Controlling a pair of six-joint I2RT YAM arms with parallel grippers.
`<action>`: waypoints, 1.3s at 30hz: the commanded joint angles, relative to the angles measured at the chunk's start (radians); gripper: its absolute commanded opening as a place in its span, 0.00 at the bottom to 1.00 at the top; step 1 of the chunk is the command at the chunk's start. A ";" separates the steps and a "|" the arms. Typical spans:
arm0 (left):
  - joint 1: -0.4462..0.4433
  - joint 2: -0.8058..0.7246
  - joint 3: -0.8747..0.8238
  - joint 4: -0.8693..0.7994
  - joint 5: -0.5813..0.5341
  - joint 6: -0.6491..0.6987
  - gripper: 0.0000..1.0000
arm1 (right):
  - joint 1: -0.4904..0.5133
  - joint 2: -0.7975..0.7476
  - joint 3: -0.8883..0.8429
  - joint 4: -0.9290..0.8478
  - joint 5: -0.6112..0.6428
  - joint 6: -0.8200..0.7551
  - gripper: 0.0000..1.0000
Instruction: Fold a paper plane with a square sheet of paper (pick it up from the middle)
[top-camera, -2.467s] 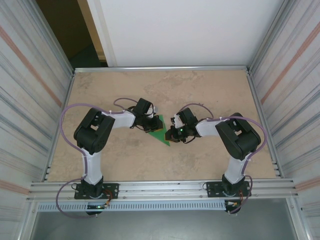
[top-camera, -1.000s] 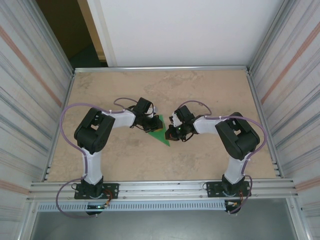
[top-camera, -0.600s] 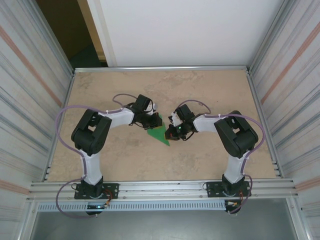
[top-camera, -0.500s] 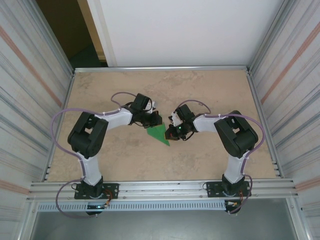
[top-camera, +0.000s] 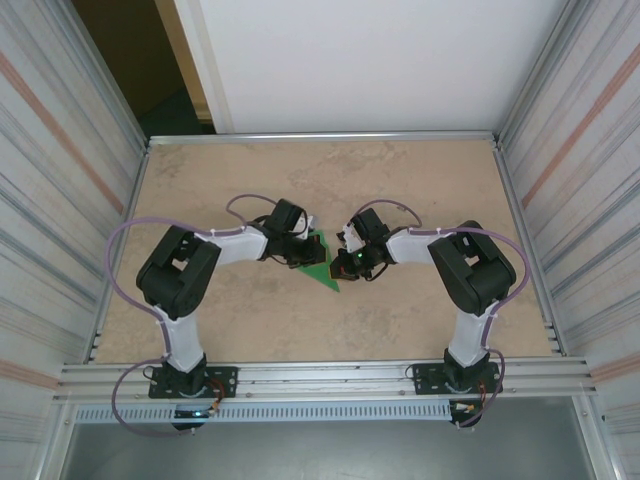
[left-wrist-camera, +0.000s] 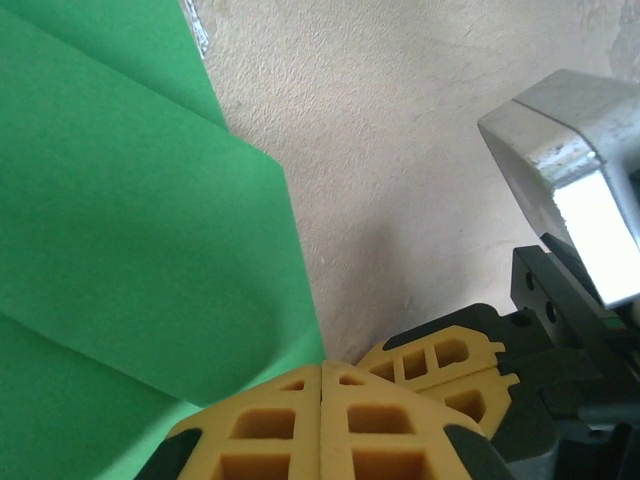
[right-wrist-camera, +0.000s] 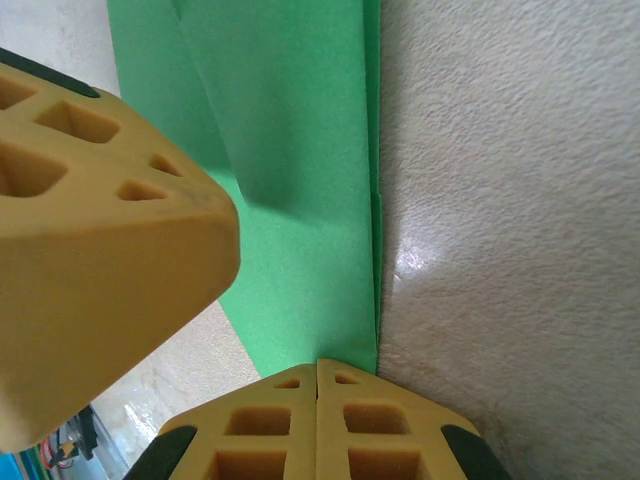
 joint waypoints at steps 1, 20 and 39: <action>-0.008 0.020 -0.009 -0.010 0.007 0.035 0.04 | 0.008 0.072 -0.030 -0.121 0.104 -0.017 0.02; 0.109 0.085 0.013 -0.058 -0.050 0.043 0.05 | 0.009 0.096 -0.046 -0.207 0.189 -0.035 0.02; 0.223 -0.055 0.055 -0.147 -0.106 0.074 0.05 | 0.012 0.097 -0.042 -0.219 0.206 -0.033 0.02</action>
